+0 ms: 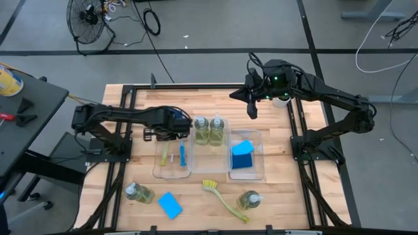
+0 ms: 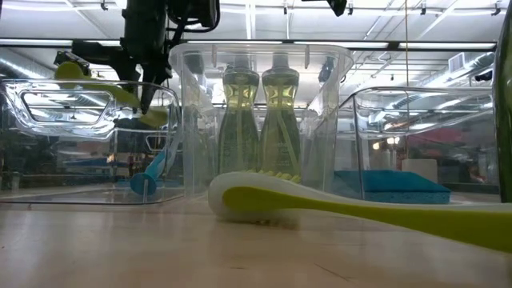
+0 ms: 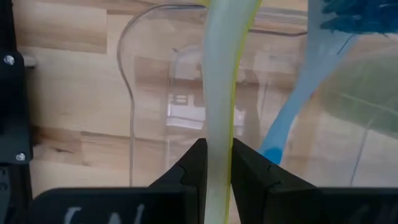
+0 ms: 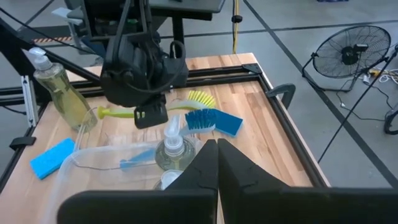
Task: Pick & Place Kitchen Sink Supplies
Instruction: Put the yellow dishwashing brush into the left transparent bin, then put the blue sponge wipe into the right transparent bin
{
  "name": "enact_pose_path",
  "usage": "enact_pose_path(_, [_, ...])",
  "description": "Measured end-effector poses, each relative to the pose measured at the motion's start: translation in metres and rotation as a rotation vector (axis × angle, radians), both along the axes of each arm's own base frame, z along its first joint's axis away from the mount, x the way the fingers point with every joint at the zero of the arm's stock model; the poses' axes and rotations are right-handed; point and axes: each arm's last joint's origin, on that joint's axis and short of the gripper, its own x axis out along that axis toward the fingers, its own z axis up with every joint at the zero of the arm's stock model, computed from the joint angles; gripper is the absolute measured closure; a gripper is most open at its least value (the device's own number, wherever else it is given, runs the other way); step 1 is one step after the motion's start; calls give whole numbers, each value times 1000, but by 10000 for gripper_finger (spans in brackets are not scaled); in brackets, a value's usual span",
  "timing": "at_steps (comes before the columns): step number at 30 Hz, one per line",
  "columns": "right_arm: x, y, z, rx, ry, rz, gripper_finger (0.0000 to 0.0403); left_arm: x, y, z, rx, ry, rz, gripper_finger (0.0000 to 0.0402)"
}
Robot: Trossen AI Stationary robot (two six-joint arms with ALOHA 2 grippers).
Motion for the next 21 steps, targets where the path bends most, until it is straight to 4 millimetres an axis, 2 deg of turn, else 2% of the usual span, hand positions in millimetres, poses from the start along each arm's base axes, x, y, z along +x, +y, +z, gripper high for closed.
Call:
enact_pose_path(5, [0,0,0,-2,0,1,403,3,-1,-3,-43,-6,-33,334])
enact_pose_path(9, [0,0,0,-16,1,7,403,3,-2,-3,-69,-3,-60,311])
enact_pose_path(16, [0,0,0,-27,-1,12,403,2,-2,-2,-77,0,-52,235])
enact_pose_path(21, [0,0,1,-28,-6,11,403,3,0,0,-76,4,-123,186])
